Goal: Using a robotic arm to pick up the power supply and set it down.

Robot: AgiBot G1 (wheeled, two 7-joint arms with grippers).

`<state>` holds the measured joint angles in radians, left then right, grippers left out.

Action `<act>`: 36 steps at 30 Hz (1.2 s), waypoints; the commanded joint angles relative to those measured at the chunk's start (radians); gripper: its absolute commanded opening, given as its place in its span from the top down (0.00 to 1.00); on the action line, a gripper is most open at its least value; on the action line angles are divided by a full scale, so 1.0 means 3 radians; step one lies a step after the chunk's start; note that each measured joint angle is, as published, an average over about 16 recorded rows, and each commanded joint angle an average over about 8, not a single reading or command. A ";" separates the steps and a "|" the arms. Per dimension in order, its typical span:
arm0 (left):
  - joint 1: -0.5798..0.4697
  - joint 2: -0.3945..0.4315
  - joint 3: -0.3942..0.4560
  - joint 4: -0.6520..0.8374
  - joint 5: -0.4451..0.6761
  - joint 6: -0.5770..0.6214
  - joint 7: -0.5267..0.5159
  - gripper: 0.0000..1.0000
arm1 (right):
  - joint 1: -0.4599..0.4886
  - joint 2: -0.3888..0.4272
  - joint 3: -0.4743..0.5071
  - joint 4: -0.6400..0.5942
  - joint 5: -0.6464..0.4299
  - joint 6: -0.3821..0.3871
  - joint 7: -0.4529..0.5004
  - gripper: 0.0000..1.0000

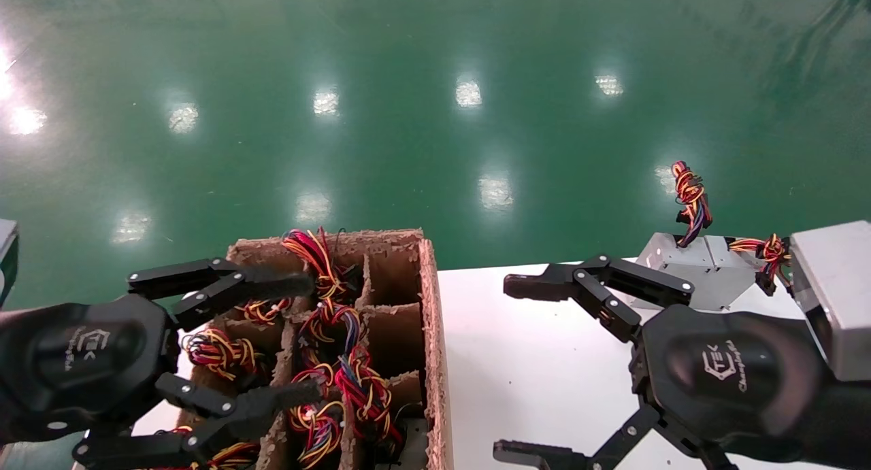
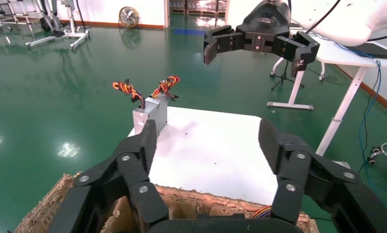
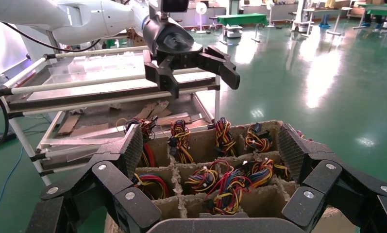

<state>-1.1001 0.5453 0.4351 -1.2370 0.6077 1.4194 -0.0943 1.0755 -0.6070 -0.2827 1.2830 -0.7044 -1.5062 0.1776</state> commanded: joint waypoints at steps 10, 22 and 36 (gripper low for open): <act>0.0000 0.0000 0.0000 0.0000 0.0000 0.0000 0.0000 0.00 | -0.0002 -0.0009 0.0006 0.0002 -0.0060 0.0024 0.0026 0.00; 0.0000 0.0000 0.0000 0.0000 0.0000 0.0000 0.0000 0.00 | -0.0004 -0.0012 0.0009 0.0003 -0.0082 0.0033 0.0034 0.00; 0.0000 0.0000 0.0000 0.0000 0.0000 0.0000 0.0000 0.00 | -0.0005 -0.0014 0.0011 0.0003 -0.0090 0.0037 0.0036 0.00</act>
